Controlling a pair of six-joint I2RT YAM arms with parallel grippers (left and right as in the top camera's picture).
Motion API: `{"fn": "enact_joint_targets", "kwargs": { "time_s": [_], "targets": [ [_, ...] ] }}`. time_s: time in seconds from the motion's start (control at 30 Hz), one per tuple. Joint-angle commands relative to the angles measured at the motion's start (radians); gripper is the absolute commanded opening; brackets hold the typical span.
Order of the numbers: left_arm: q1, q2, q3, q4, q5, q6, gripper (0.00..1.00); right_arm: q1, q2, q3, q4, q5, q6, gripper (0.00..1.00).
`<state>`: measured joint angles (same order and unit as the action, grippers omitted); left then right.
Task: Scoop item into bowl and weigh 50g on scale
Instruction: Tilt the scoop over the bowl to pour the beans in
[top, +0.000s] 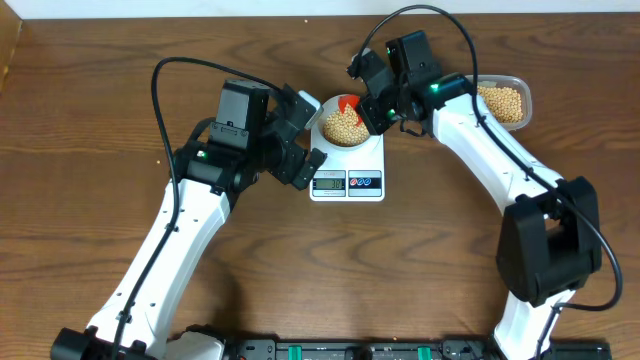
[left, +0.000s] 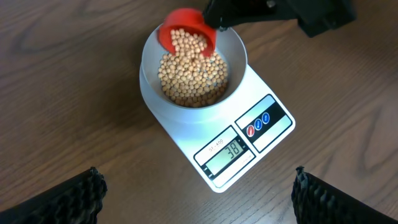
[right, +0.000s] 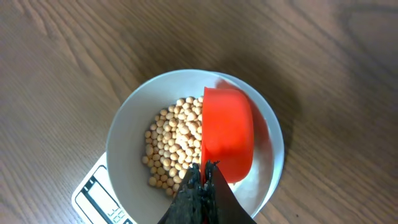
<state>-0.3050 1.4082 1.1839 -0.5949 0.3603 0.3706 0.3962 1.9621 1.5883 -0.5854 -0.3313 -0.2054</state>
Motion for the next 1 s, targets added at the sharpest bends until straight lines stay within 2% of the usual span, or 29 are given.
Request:
{"fn": "enact_joint_targets", "kwargs": {
  "time_s": [0.0, 0.97],
  "targets": [
    [0.000, 0.008, -0.002, -0.002, -0.006, 0.002, 0.98, 0.008, -0.075, 0.003, -0.006, 0.012, -0.021, 0.01],
    [0.000, 0.008, -0.002, -0.002, -0.006, 0.002, 0.98, 0.058, -0.112, 0.003, -0.040, 0.121, -0.039, 0.01]
  ]
}}
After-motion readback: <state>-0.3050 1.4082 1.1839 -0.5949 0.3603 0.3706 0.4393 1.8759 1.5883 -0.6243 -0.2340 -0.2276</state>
